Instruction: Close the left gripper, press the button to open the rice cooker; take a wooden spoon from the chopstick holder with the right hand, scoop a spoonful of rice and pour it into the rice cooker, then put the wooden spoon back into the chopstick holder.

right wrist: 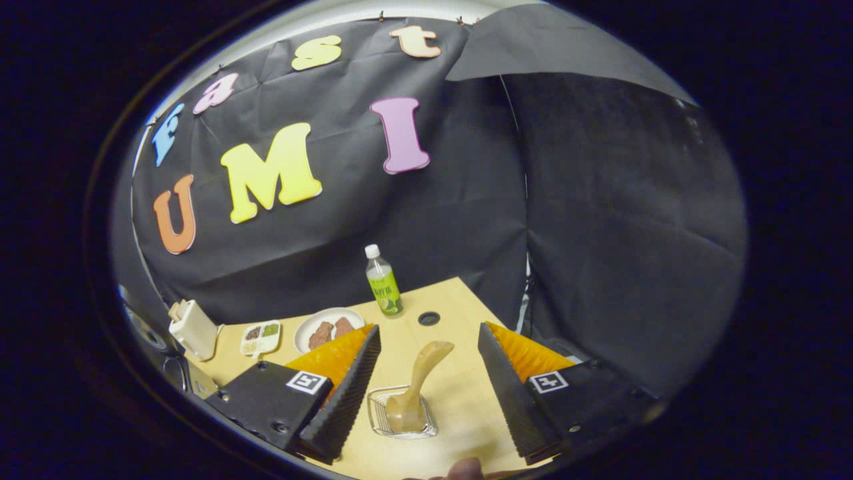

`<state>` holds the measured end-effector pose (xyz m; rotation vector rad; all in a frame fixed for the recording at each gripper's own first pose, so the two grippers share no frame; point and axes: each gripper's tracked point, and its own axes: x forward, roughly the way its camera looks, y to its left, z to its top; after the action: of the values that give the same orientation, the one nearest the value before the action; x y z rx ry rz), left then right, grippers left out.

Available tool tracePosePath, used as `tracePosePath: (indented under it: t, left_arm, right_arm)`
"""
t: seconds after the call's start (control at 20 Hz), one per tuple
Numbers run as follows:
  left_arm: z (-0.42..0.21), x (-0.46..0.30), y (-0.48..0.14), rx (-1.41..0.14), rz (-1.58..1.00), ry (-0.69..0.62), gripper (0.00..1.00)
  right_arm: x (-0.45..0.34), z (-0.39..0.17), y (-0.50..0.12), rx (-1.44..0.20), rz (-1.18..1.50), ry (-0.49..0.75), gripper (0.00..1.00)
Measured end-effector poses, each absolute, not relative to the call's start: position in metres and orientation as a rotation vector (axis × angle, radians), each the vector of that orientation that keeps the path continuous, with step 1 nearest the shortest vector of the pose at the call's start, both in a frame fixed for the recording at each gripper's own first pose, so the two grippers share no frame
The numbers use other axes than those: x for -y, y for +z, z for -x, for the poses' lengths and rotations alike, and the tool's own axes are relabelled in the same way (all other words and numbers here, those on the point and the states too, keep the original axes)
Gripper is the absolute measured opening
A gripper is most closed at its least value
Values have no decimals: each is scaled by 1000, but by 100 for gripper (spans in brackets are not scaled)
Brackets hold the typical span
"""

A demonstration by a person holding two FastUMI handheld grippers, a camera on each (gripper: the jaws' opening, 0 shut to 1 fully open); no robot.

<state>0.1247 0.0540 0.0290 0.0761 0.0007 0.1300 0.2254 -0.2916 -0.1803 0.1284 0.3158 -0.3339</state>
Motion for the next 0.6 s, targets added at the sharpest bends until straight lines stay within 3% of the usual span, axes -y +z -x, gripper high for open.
tracePosePath:
  t: [0.05, 0.2, 0.25, 0.3, 0.6]
  left_arm:
    - [-125, -55, 36, 8, -70, 125, 94]
    - [-131, -63, 49, 20, -43, 130, 95]
    - [-135, -67, 51, 13, -35, 132, 85]
    - [-139, -73, 51, -1, -28, 132, 95]
    - [-172, -106, 26, -160, 70, 149, 95]
  right_arm:
    - [283, -220, -164, -292, -124, -323, 96]
    - [260, -202, -129, -237, -107, -287, 99]
    - [251, -194, -115, -214, -99, -271, 99]
    - [243, -191, -104, -197, -95, -258, 99]
    - [202, -148, -65, -131, -54, -187, 99]
